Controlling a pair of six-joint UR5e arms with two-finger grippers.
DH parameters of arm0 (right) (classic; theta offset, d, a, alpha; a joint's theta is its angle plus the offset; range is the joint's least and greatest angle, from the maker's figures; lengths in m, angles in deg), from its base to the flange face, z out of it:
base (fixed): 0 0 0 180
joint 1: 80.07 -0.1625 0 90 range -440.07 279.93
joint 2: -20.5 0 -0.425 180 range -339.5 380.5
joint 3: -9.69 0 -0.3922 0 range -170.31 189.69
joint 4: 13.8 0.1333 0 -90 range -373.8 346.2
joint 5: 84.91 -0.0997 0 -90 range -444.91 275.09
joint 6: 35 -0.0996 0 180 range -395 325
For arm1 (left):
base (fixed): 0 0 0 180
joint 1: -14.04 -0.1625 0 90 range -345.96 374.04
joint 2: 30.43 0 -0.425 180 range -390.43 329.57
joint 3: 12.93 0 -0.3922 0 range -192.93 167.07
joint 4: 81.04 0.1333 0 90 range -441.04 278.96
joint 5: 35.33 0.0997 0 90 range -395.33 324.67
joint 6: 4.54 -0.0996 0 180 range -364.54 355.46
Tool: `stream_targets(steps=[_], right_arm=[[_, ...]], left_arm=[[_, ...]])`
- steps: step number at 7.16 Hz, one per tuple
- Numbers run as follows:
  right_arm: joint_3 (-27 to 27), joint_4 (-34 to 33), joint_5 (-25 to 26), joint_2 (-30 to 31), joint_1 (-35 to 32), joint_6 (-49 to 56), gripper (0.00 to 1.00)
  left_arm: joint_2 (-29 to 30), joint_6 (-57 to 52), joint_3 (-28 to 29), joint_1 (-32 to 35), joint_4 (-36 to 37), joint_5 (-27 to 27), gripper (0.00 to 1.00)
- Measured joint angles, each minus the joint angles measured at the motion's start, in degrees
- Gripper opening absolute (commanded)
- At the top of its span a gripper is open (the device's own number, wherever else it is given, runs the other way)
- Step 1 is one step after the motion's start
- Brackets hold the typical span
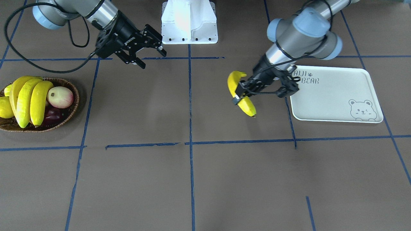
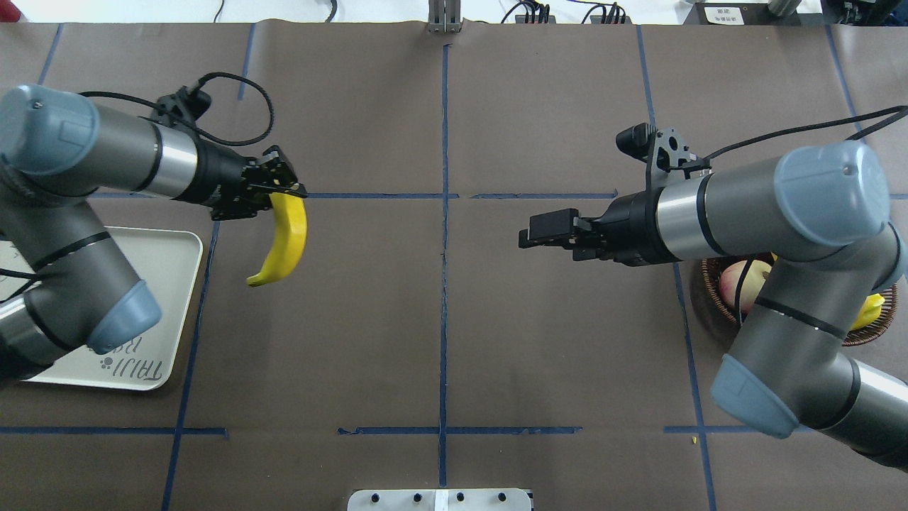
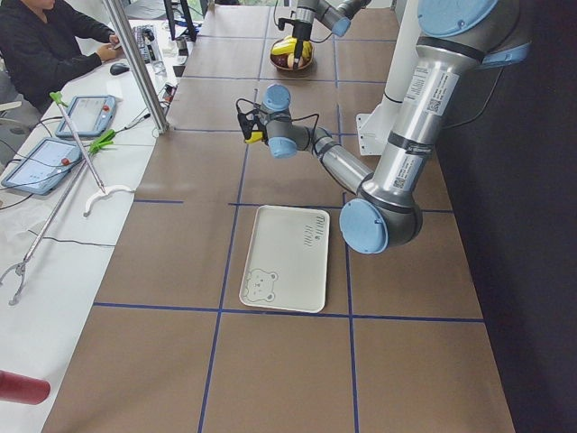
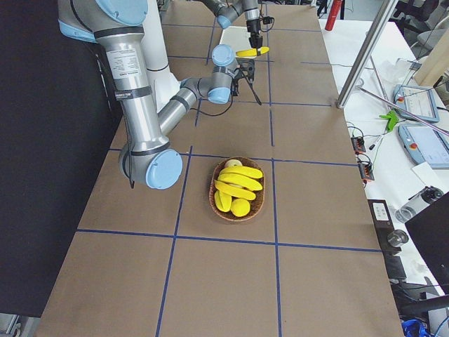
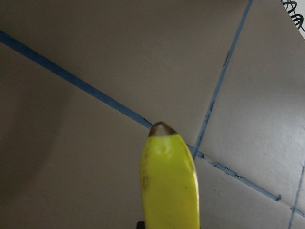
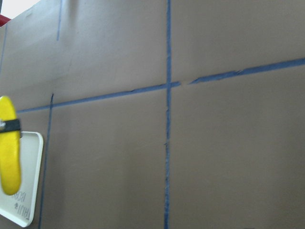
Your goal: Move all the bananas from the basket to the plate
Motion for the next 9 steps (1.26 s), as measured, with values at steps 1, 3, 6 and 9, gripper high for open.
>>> stream_targets(steps=[1, 3, 6, 9], right_arm=[[0.7, -5.7, -1.0, 0.2, -2.5, 3.3, 1.0], [2.7, -18.7, -1.2, 0.5, -4.7, 12.5, 1.0], [2.6, -23.2, -0.7, 2.8, -5.8, 19.0, 1.0], [2.3, -23.4, -0.6, 3.7, -6.6, 20.8, 1.0]], left_arm=[[-7.9, -7.8, -3.2, 1.8, 0.8, -0.4, 0.0], [-21.1, -22.7, -5.6, 4.2, 0.9, 0.1, 0.0], [-25.9, -30.0, 0.6, 6.6, 0.4, 0.7, 0.0], [-25.8, -32.5, 5.6, 7.8, -0.3, 2.8, 0.0]])
